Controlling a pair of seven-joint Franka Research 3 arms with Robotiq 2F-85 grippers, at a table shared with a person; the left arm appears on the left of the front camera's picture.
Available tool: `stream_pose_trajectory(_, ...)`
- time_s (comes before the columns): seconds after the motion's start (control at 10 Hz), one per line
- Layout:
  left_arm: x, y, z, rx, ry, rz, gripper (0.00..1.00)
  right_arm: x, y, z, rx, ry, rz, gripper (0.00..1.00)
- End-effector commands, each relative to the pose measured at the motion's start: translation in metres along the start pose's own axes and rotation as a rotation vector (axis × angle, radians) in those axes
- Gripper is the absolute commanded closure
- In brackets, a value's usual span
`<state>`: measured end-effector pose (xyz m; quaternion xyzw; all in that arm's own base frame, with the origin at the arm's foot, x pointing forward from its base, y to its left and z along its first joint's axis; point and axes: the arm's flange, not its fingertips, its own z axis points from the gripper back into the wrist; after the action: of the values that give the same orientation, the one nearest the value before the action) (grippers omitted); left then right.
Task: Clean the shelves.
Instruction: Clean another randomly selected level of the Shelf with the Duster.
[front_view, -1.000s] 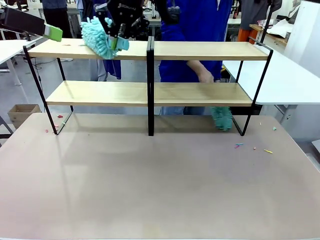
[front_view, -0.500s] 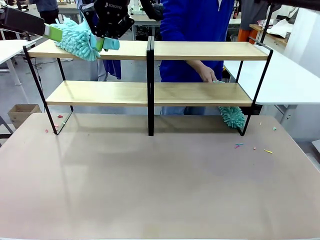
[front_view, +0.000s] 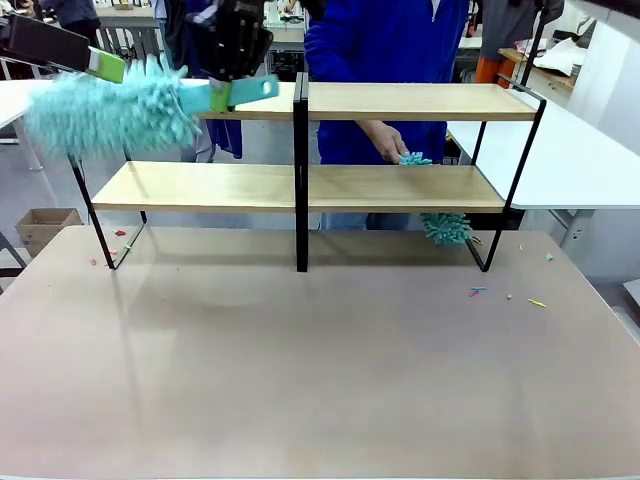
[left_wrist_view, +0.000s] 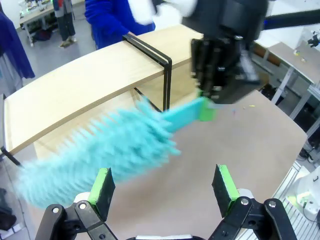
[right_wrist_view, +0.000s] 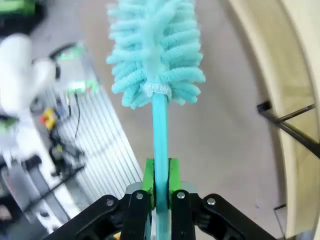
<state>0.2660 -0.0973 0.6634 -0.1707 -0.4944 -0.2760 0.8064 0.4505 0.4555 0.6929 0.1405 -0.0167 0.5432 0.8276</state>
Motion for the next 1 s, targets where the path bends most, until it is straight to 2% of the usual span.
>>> stream_pose_trajectory(0.0, -0.002, 0.001, 0.0, -0.006, -0.002, -0.004, 0.0, -0.006, -0.022, 0.043, 0.072, 0.035, 0.131, 0.87)
stream_pose_trajectory(0.3, -0.002, 0.001, 0.0, -0.006, -0.002, -0.004, 0.0, -0.034, -0.033, 0.056, 0.179, -0.015, 0.158, 0.87)
stream_pose_trajectory(0.5, -0.002, 0.001, 0.0, -0.006, -0.002, -0.004, 0.0, -0.047, -0.041, 0.057, 0.178, -0.029, 0.123, 0.87)
stream_pose_trajectory(0.6, -0.002, 0.001, 0.0, -0.006, -0.002, -0.004, 0.0, -0.07, -0.048, 0.063, 0.19, -0.049, 0.104, 0.87)
stream_pose_trajectory(0.7, -0.002, 0.001, 0.0, -0.006, -0.002, -0.004, 0.0, -0.112, -0.056, 0.073, 0.222, -0.096, 0.087, 0.87)
stream_pose_trajectory(0.9, -0.002, 0.001, 0.0, -0.006, -0.002, -0.004, 0.0, -0.234, -0.076, 0.075, 0.28, -0.233, -0.026, 0.87)
